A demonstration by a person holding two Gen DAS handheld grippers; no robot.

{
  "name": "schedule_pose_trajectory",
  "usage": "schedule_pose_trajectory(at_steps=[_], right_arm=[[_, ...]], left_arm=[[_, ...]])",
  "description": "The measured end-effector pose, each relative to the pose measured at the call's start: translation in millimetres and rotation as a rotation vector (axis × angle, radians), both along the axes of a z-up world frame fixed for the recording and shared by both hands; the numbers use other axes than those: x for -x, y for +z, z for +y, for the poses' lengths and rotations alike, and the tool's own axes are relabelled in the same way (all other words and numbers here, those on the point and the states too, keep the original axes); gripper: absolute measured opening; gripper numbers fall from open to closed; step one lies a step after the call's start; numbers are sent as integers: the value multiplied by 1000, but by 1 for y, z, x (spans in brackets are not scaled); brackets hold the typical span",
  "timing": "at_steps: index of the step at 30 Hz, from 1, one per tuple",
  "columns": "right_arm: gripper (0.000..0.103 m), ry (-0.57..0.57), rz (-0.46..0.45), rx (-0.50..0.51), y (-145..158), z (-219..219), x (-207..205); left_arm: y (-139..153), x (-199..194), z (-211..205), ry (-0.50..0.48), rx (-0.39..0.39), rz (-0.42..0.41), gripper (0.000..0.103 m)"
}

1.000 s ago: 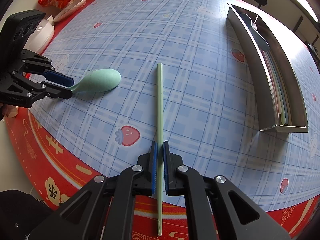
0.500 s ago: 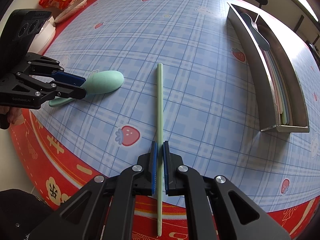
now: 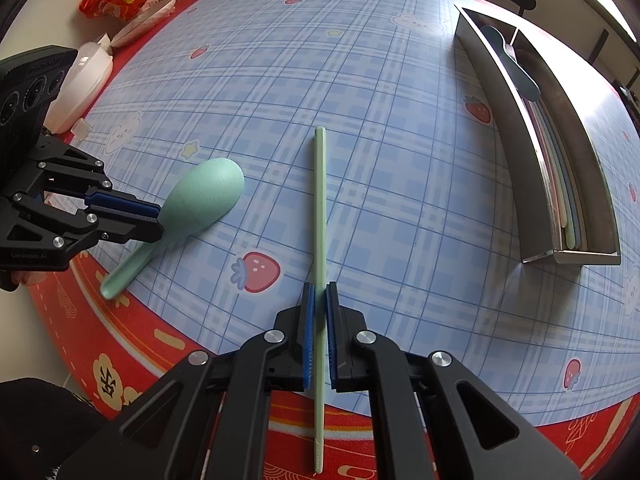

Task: Organize utensils
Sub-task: 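Lift the green spoon with the left tool while the right tool lifts the green chopstick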

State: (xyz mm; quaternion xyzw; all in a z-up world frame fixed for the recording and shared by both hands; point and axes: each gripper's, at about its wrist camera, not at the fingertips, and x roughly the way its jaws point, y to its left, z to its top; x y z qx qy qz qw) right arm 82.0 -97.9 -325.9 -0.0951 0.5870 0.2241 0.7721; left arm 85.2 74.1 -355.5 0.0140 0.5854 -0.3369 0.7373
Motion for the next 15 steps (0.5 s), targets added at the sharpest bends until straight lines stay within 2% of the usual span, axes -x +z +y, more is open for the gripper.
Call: schedule_pose_trajectory(at_steps=[3, 15], right_arm=[[6, 0, -1, 1, 0, 1, 1], [6, 1, -1, -5, 0, 0, 1]], left_arm=[[-1, 3, -5, 7, 10, 3, 14], [-7, 17, -25, 1, -30, -25, 16]])
